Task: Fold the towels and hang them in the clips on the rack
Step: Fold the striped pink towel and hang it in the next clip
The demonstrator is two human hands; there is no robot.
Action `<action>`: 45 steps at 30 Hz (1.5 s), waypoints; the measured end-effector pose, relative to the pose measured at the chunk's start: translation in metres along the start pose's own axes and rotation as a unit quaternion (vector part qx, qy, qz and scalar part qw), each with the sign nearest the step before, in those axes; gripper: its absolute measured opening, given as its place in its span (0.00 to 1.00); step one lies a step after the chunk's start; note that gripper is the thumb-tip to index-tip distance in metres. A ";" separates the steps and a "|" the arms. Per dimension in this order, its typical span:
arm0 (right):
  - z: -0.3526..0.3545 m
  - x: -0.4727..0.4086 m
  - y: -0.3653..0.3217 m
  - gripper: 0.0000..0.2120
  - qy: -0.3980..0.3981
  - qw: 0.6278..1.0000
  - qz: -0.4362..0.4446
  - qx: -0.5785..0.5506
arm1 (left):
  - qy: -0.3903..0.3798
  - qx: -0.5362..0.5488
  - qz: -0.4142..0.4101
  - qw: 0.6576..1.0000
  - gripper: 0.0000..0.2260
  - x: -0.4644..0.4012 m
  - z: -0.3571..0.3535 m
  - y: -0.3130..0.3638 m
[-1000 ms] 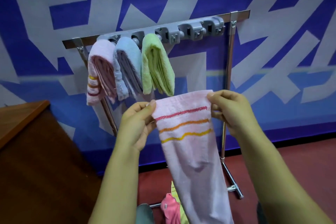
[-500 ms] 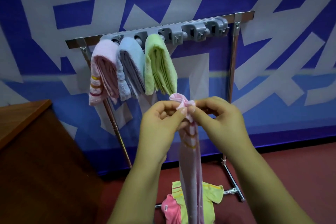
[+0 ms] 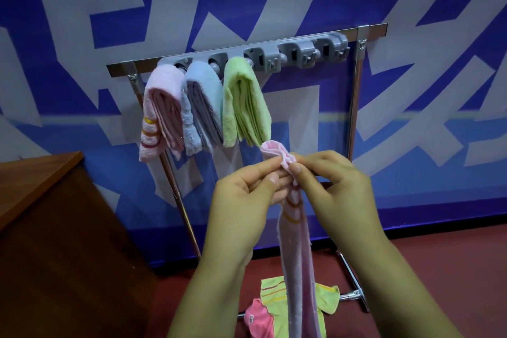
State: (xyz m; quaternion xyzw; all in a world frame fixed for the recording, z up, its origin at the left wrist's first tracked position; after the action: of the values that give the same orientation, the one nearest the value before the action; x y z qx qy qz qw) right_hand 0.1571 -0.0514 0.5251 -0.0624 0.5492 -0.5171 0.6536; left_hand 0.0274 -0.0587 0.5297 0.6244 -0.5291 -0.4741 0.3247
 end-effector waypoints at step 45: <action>0.024 -0.028 0.009 0.07 -0.058 0.980 -0.047 -0.184 | -0.167 -0.404 -0.228 0.870 0.07 -0.038 0.007 0.056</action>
State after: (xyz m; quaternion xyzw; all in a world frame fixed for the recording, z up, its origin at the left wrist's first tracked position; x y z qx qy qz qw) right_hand 0.1846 -0.0383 0.5466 -0.2377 0.5926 -0.4328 0.6364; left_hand 0.0013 -0.0338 0.5876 0.4535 -0.1803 -0.8044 0.3388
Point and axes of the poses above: each hand's wrist, its own x-axis away from the middle knuckle, its own z-axis out of the back of the hand, y = z × x, the point moved 6 cm from there along -x, towards the middle knuckle, and after that the axes turned 15 degrees about x, right-handed, at the moved point
